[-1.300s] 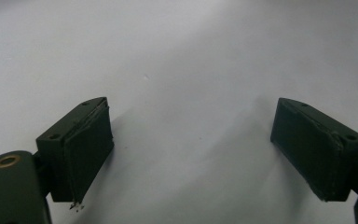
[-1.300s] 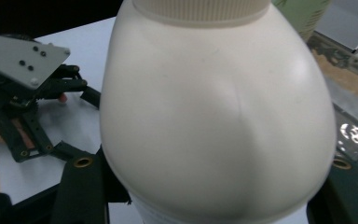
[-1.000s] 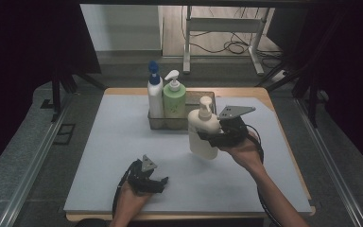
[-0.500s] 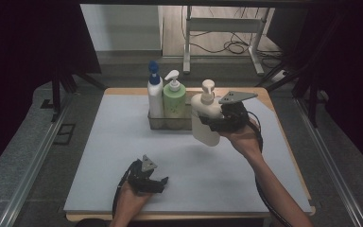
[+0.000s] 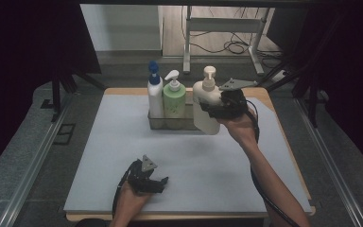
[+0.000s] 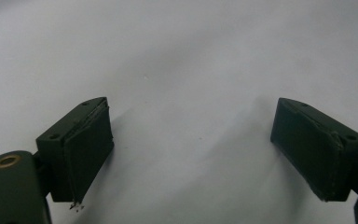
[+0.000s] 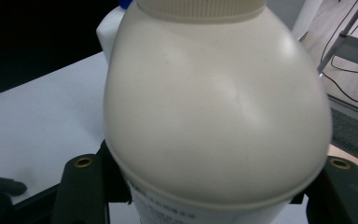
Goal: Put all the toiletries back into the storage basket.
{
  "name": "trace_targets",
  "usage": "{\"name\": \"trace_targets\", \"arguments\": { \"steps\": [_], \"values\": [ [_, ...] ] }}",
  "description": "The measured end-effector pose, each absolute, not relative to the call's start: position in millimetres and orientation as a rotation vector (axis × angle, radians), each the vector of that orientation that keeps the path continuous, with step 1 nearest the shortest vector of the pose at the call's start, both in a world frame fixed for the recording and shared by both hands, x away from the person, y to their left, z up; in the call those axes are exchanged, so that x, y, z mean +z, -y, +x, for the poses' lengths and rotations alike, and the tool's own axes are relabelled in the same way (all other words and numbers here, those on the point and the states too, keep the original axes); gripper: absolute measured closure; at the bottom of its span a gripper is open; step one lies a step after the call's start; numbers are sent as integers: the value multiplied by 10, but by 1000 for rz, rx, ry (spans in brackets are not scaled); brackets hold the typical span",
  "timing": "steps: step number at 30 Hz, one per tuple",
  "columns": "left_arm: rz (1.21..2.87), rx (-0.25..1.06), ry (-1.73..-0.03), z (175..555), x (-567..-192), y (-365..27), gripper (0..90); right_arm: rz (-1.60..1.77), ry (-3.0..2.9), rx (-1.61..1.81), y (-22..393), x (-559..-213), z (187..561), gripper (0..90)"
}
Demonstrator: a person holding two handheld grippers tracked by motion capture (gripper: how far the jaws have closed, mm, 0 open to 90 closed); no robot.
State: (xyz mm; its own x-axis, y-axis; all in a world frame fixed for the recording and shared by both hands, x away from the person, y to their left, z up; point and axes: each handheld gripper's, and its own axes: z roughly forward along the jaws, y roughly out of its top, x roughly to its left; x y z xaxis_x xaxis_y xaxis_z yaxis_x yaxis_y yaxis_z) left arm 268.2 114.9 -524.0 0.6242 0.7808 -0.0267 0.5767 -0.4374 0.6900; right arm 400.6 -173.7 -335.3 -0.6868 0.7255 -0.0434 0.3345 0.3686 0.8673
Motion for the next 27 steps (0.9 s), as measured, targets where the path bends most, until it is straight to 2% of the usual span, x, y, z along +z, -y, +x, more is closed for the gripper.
{"name": "trace_targets", "arguments": {
  "steps": [12,27],
  "values": [
    [2169,388,-1057,2681,-5241,-1148,122,983,-2150,1242,1646,-3281,4231,382],
    [2169,390,-1057,2680,-5241,-1147,122,1043,-2086,1208,1515,-3356,4547,382]
  ]
}}
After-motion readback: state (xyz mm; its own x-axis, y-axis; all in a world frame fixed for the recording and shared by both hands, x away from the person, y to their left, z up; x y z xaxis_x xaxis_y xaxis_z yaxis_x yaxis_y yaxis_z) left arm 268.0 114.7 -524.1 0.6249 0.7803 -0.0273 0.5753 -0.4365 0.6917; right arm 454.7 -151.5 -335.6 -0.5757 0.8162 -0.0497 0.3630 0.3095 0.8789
